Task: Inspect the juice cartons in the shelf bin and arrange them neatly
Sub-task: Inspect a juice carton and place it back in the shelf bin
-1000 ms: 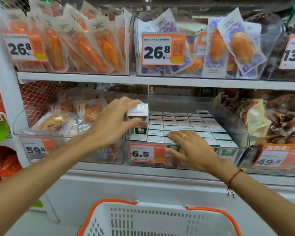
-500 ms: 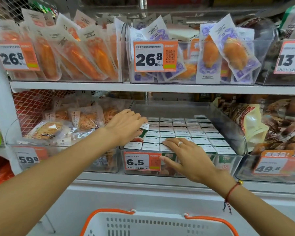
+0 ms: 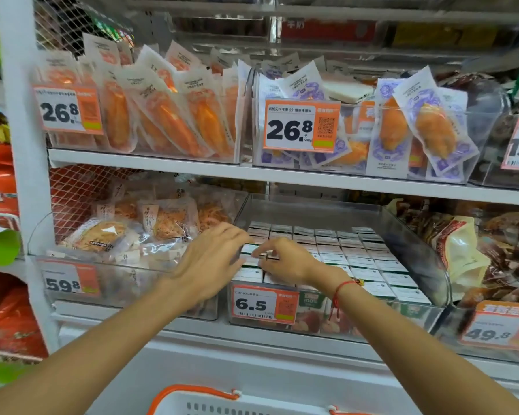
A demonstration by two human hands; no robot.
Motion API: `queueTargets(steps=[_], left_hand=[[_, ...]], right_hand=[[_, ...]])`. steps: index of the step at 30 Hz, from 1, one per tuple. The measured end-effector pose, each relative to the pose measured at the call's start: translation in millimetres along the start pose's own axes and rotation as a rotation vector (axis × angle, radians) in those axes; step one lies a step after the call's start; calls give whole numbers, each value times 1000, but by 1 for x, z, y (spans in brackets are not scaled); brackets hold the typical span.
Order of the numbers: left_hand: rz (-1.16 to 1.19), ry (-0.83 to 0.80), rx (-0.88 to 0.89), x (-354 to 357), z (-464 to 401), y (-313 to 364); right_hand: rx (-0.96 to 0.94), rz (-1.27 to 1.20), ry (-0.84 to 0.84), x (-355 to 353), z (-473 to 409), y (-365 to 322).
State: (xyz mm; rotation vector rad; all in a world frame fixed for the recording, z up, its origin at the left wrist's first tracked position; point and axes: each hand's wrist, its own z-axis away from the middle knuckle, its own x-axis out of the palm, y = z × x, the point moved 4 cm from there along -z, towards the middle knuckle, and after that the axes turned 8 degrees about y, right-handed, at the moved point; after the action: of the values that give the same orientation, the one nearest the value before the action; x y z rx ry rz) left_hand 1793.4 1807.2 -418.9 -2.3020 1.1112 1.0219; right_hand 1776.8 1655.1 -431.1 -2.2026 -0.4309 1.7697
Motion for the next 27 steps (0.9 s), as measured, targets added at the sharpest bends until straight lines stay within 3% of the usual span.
queueTargets(steps=[3, 7, 15, 20, 27], left_hand=[[202, 183, -238, -4, 25, -14], [451, 175, -473, 4, 48, -28], [554, 143, -472, 10, 56, -28], [617, 124, -500, 14, 54, -32], [688, 128, -521, 16, 53, -31]], right_hand=[[-76, 50, -34, -1, -8, -4], [-122, 125, -63, -5, -17, -9], [-245, 267, -244, -12, -27, -18], [-123, 256, -141, -19, -53, -6], [-9, 343, -291, -15, -73, 0]])
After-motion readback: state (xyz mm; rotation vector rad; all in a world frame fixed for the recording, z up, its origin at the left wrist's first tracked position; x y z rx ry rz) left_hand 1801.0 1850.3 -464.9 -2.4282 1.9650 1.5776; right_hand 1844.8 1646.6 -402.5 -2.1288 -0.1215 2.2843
